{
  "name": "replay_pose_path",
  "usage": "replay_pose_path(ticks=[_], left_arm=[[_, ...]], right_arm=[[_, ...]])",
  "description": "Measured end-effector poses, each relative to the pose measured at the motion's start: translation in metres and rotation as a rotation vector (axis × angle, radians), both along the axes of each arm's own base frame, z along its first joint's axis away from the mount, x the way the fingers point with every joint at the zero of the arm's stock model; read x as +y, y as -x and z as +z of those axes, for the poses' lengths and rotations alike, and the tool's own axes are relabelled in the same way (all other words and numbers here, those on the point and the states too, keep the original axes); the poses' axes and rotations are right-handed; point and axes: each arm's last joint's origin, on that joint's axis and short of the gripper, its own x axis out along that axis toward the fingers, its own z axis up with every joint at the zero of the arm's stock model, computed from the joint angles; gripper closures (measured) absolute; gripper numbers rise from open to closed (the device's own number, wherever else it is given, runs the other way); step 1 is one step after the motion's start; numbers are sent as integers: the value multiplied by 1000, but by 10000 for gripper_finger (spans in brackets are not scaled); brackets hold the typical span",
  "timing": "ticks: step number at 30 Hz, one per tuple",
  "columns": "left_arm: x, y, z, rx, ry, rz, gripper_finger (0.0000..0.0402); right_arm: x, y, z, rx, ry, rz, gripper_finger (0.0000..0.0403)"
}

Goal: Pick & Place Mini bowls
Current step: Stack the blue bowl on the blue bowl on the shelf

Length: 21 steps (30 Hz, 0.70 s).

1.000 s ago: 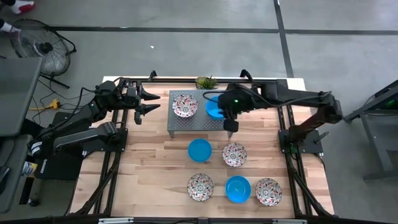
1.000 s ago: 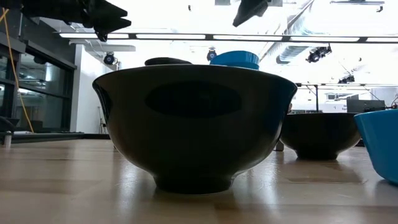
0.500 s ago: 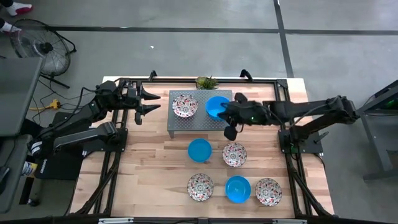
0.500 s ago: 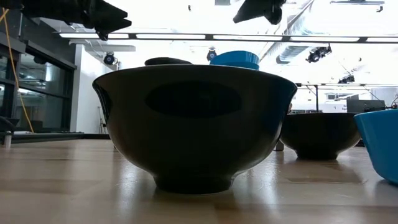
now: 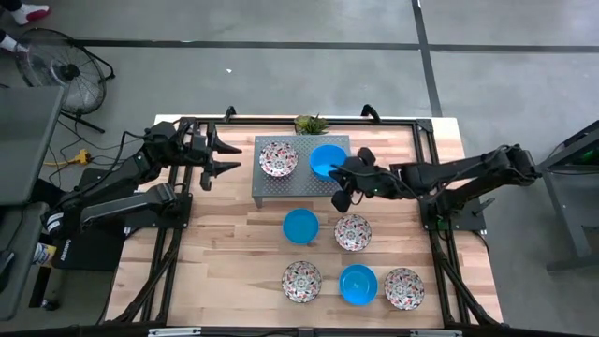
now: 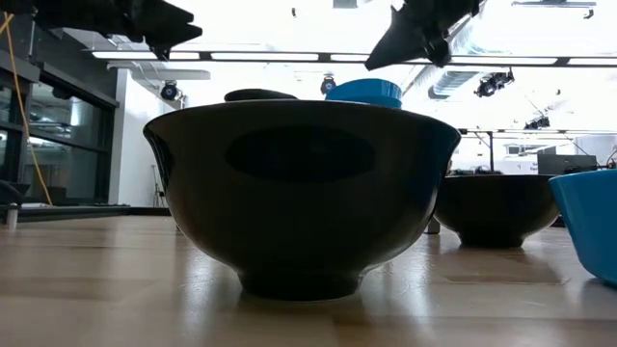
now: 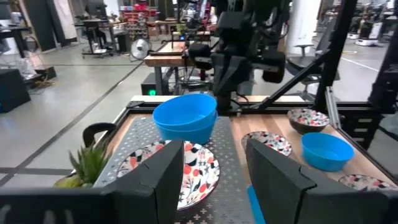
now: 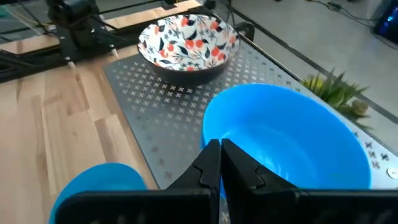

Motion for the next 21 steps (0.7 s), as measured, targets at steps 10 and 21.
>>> replay_pose_path(ticks=[10, 21], left_arm=[[-1, 0, 0, -1, -1, -30, 231], [-2, 0, 0, -2, 0, -56, 231]], right_arm=[[-1, 2, -8, 14, -20, -27, 403], [0, 4, -12, 58, -52, -32, 403]])
